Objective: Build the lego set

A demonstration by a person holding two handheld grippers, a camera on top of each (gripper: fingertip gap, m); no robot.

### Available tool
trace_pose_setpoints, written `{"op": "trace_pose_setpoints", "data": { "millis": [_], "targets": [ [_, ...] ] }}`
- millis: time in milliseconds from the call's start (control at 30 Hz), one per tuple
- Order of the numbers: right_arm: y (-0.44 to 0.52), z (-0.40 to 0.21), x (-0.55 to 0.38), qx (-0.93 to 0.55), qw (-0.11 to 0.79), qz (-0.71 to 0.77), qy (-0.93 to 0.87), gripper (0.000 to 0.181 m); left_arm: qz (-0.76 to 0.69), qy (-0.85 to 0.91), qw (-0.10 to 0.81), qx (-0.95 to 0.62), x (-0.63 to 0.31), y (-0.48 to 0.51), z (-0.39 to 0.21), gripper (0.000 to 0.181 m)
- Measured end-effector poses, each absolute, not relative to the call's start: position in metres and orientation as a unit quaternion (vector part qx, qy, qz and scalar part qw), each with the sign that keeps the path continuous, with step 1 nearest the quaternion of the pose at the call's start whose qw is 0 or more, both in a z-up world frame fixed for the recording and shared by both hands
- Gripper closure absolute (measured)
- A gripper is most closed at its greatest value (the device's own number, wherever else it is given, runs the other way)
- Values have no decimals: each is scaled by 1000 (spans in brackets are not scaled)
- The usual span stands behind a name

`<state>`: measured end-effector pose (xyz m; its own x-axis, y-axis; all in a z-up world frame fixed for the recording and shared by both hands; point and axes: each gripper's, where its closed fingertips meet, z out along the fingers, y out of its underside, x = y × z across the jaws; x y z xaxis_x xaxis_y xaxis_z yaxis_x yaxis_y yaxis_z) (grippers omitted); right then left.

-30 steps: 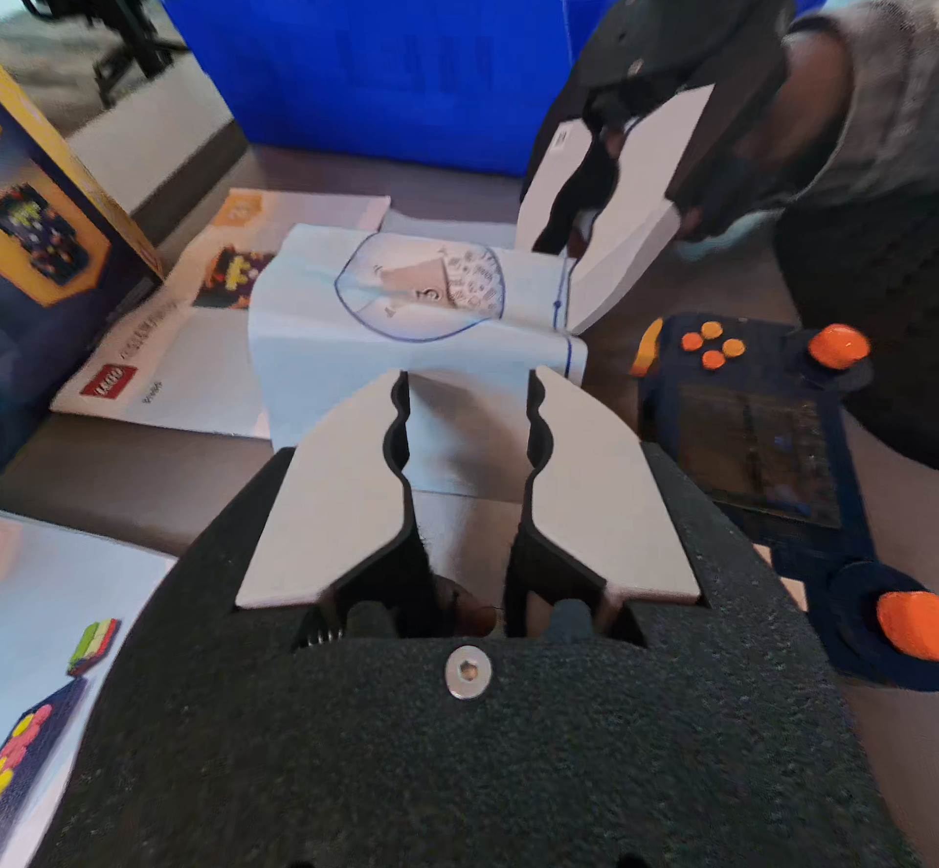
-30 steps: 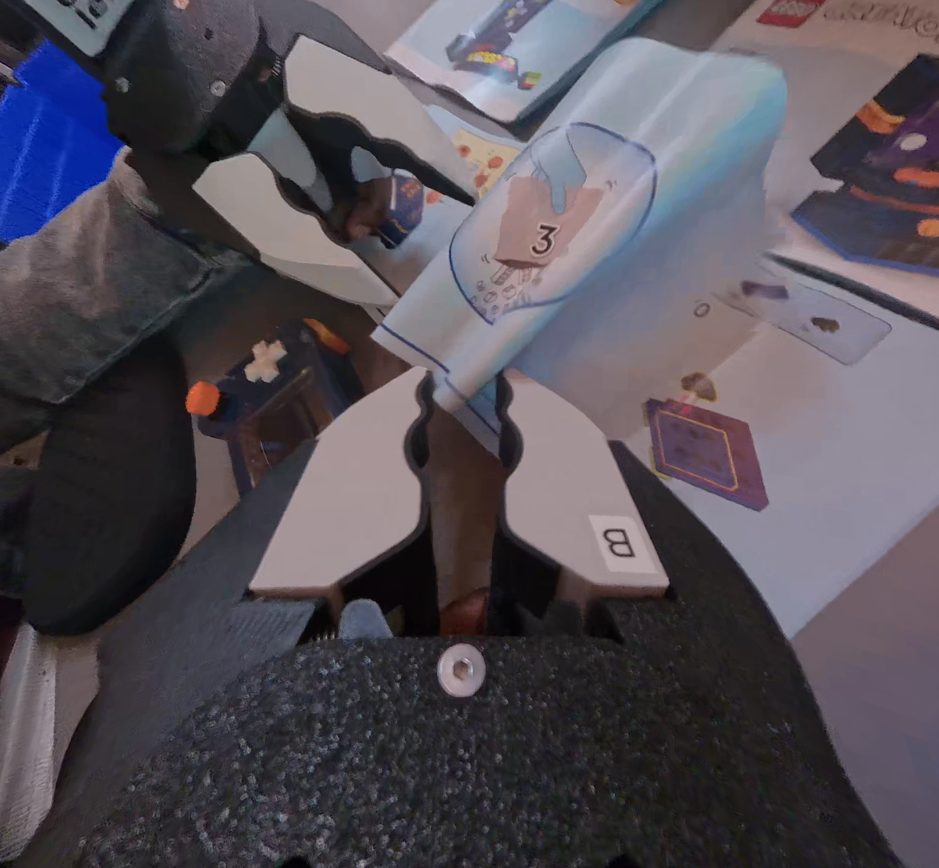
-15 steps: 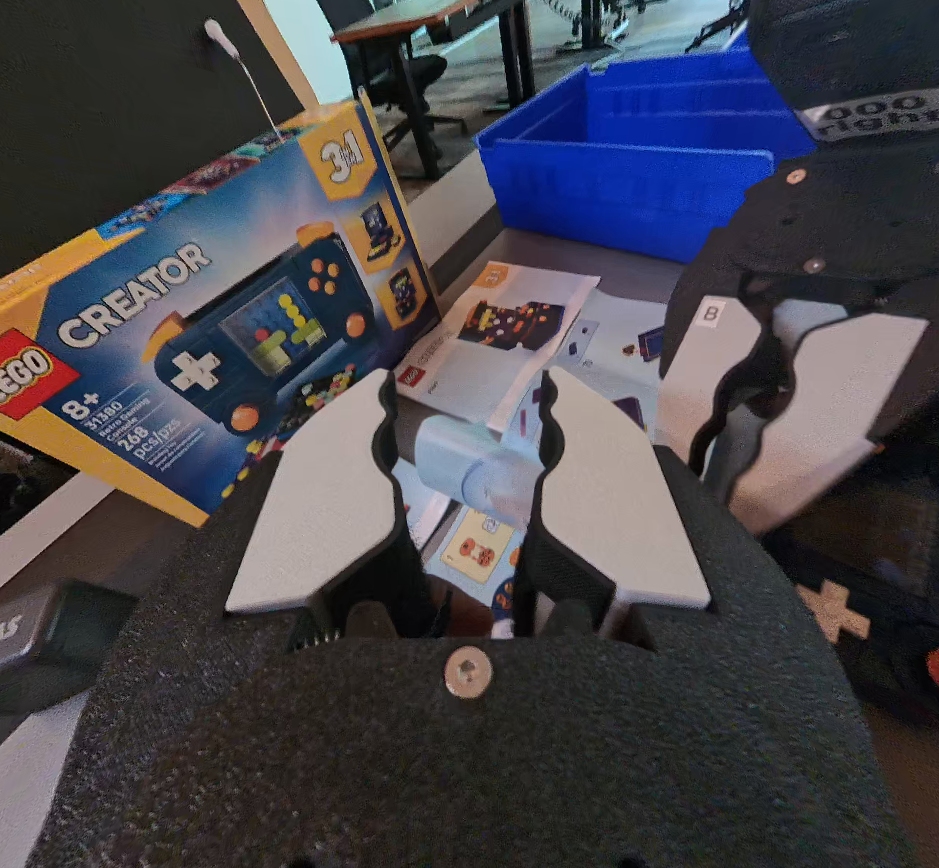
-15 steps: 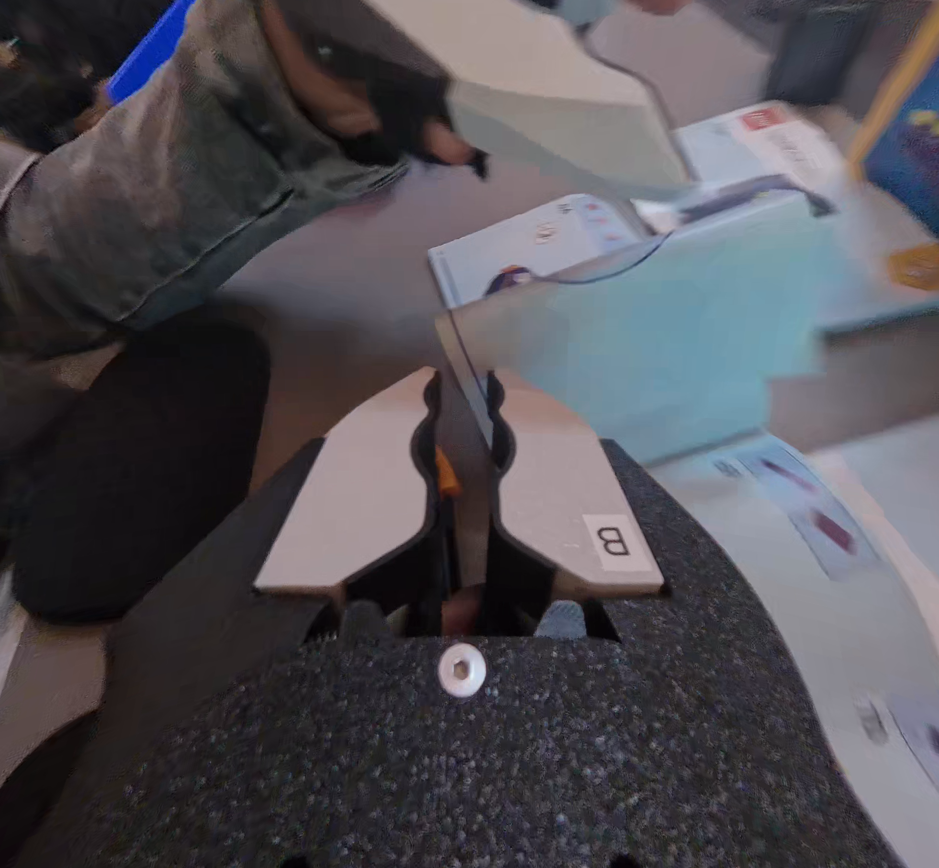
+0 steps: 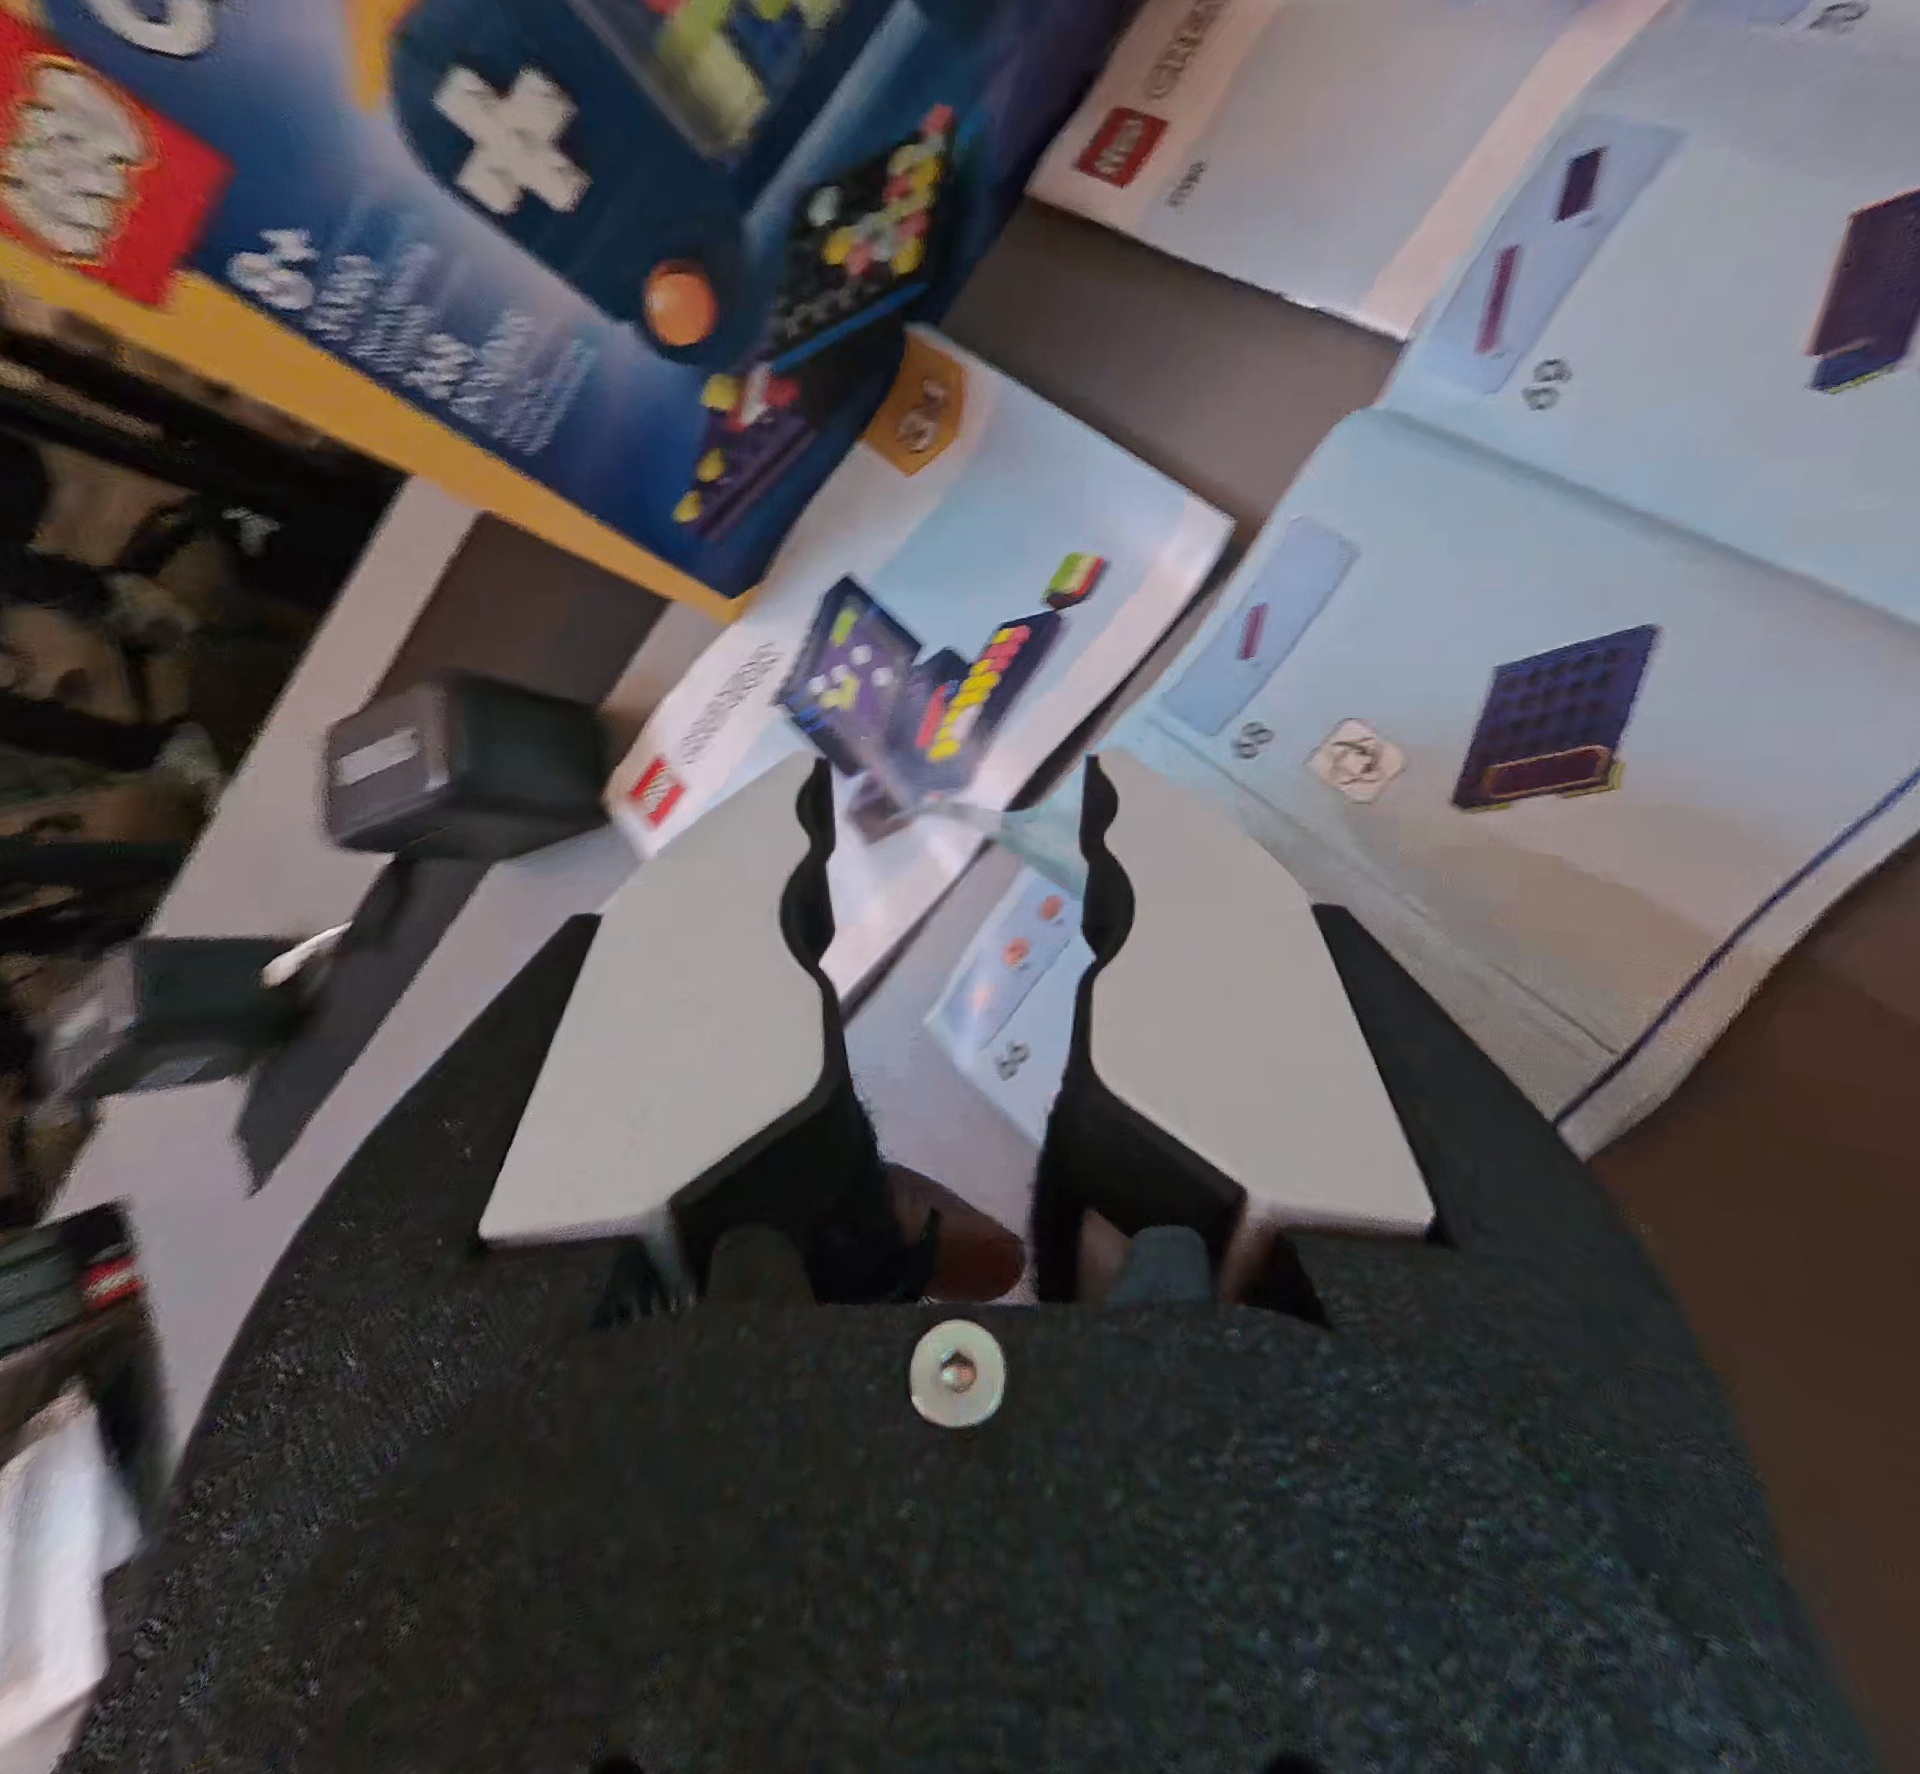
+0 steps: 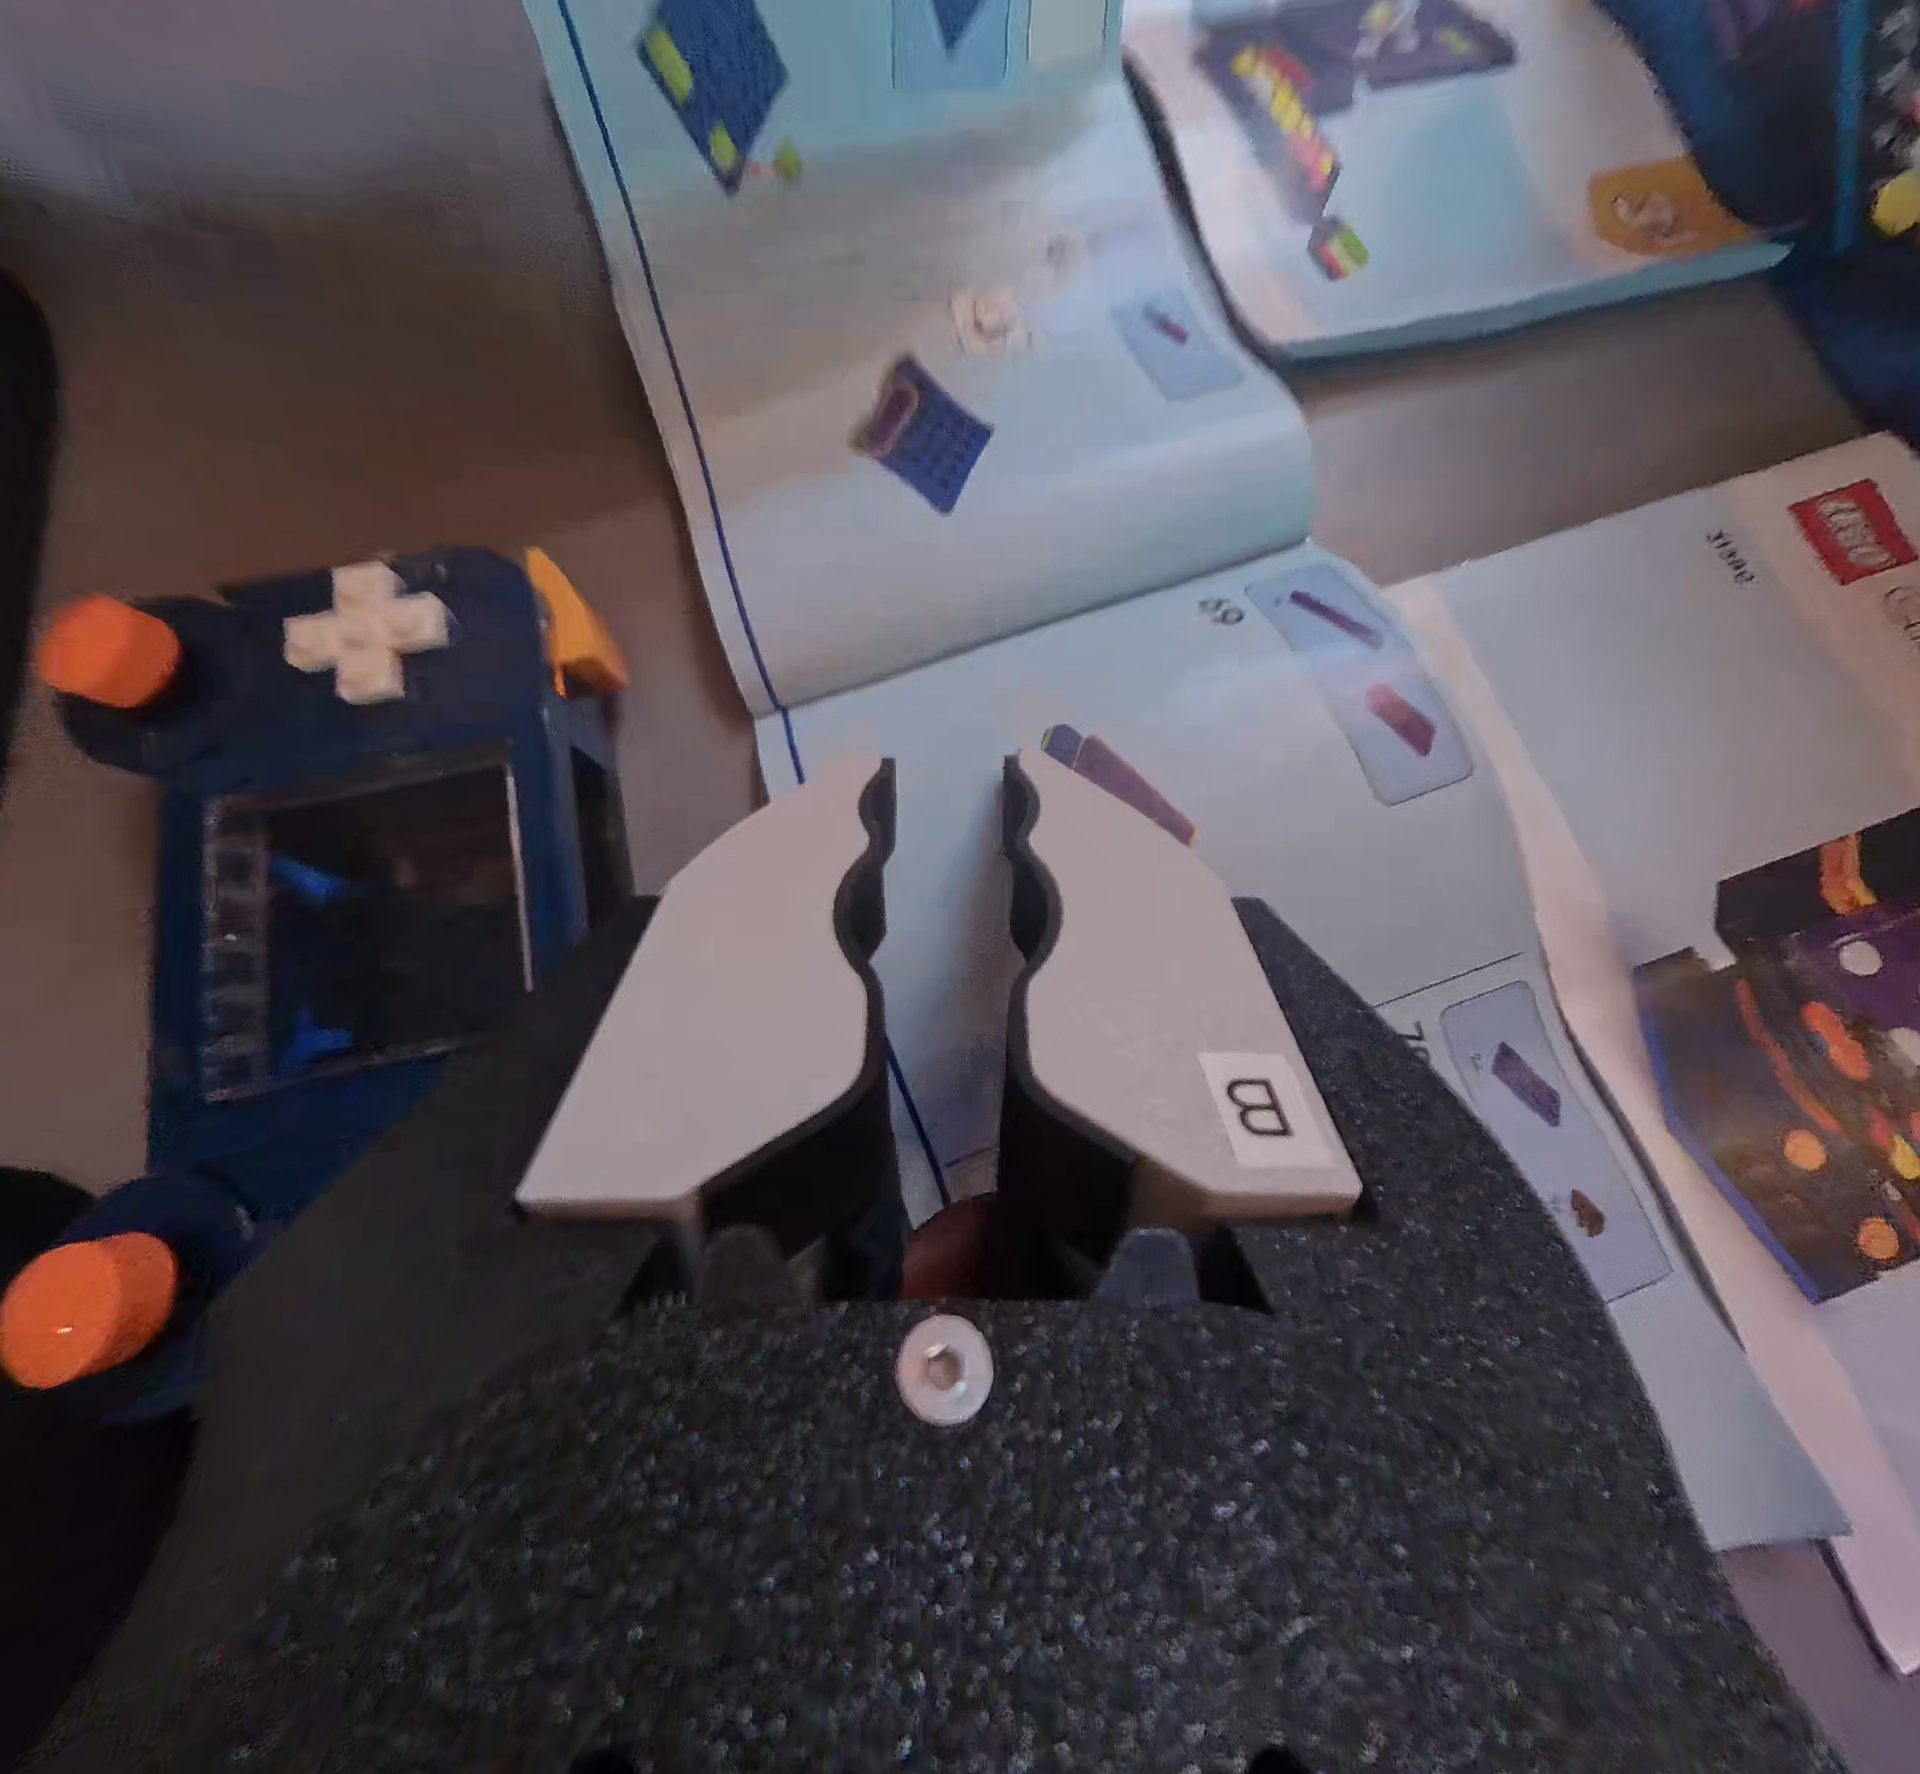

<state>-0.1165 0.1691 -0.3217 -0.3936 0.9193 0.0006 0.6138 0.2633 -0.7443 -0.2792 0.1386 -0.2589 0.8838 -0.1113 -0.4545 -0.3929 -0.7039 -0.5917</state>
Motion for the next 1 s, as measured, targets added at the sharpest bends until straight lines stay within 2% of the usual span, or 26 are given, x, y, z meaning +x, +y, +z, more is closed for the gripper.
{"op": "trace_pose_setpoints", "data": {
  "millis": [100, 167, 267, 367, 433, 600, 800, 933, 1000],
  "targets": [
    [165, -336, -117, -492, 232, 315, -778, 158, 229, 152, 401, -874, -272, 141, -230, 139],
    [163, -337, -118, -493, 233, 329, -771, 159, 173, 182, 451, -857, -235, 155, -226, 145],
    [164, -336, -117, -506, 222, 357, -753, 159, 32, 258, 459, -850, -167, 171, -263, 152],
    [167, -336, -115, -520, 212, 366, -742, 163, 19, 260, 407, -875, -167, 173, -313, 160],
    [170, -336, -114, -527, 208, 369, -737, 166, 30, 246, 388, -888, -180, 164, -329, 159],
    [172, -335, -113, -538, 194, 380, -727, 168, 91, 182, 441, -874, -220, 135, -327, 149],
    [171, -336, -113, -530, 210, 368, -734, 167, 139, 215, 448, -857, -225, 118, -326, 158],
    [171, -336, -112, -527, 211, 367, -737, 167, 109, 183, 429, -878, -231, 108, -326, 149],
    [171, -336, -112, -527, 212, 366, -737, 167, 121, 163, 409, -890, -243, 99, -321, 133]
  ]
}}
